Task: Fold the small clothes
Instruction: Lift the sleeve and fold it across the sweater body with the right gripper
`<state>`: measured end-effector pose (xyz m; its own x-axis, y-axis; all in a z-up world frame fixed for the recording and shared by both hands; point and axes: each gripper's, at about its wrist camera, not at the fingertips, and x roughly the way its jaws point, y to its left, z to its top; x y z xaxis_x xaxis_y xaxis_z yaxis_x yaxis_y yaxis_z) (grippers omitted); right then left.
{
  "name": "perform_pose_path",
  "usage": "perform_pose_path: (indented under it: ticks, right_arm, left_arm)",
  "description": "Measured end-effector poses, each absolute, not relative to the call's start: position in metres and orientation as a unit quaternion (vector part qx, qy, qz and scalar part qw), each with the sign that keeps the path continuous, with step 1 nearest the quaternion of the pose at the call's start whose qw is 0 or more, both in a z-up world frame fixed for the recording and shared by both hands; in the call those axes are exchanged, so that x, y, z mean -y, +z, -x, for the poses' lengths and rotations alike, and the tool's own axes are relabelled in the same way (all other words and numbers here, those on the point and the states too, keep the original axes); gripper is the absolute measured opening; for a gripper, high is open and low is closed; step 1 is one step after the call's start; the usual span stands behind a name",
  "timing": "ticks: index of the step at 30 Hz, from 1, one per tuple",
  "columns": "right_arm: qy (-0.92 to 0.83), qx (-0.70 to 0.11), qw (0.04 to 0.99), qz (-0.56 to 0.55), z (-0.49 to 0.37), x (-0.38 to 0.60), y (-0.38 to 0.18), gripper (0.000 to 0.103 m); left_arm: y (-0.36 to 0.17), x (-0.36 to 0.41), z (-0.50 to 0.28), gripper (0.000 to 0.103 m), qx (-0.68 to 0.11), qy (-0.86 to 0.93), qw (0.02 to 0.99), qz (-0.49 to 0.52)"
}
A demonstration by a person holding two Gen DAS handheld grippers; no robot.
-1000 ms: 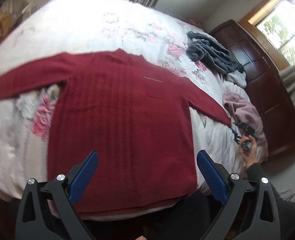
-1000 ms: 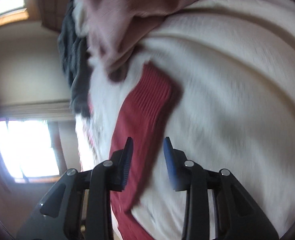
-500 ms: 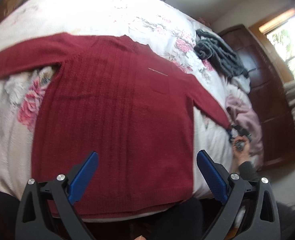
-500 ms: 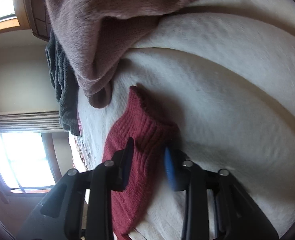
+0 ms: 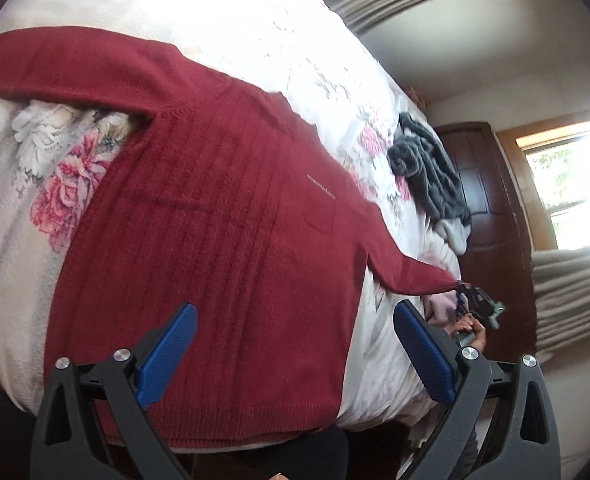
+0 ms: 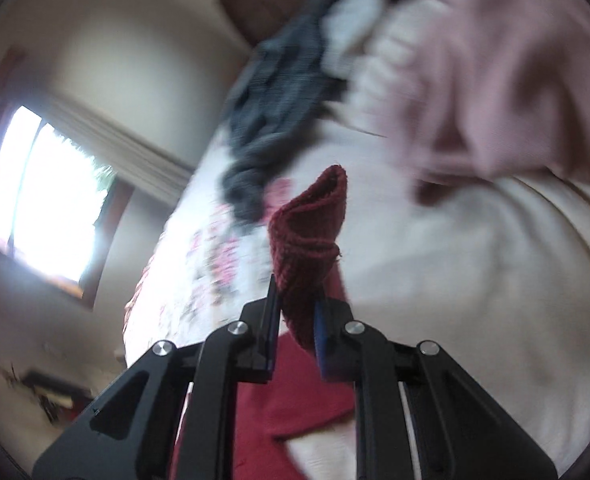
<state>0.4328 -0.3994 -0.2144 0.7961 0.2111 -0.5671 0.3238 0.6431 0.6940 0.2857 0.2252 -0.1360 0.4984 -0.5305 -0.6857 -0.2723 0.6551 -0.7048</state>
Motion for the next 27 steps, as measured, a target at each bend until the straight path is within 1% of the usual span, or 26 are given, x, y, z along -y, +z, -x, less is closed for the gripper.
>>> perform_pose_path:
  ticks: [4, 9, 14, 20, 22, 25, 27]
  right_arm:
    - [0.017, -0.318, 0.870, -0.377, -0.453, 0.328, -0.181, 0.013]
    - [0.065, -0.338, 0.886, -0.311, -0.481, 0.229, -0.171, 0.013]
    - [0.093, -0.373, 0.892, -0.238, -0.498, 0.143, -0.202, 0.013]
    - [0.111, -0.429, 0.886, -0.138, -0.506, 0.042, -0.267, 0.013]
    - [0.122, -0.444, 0.882, -0.102, -0.504, 0.014, -0.289, 0.015]
    - [0.149, -0.462, 0.872, -0.059, -0.494, -0.012, -0.313, 0.030]
    - [0.170, -0.447, 0.876, -0.065, -0.475, -0.010, -0.310, 0.052]
  left_arm:
    - [-0.145, -0.238, -0.301, 0.099, -0.480, -0.089, 0.749, 0.448]
    - [-0.145, -0.244, -0.322, 0.099, -0.460, -0.083, 0.765, 0.443]
    - [-0.145, -0.246, -0.346, 0.099, -0.449, -0.087, 0.779, 0.429]
    - [-0.150, -0.237, -0.370, 0.099, -0.455, -0.105, 0.786, 0.404]
    - [-0.157, -0.231, -0.382, 0.099, -0.462, -0.109, 0.784, 0.399]
    - [-0.168, -0.219, -0.400, 0.099, -0.469, -0.117, 0.785, 0.388]
    - [-0.177, -0.208, -0.415, 0.099, -0.475, -0.128, 0.781, 0.385]
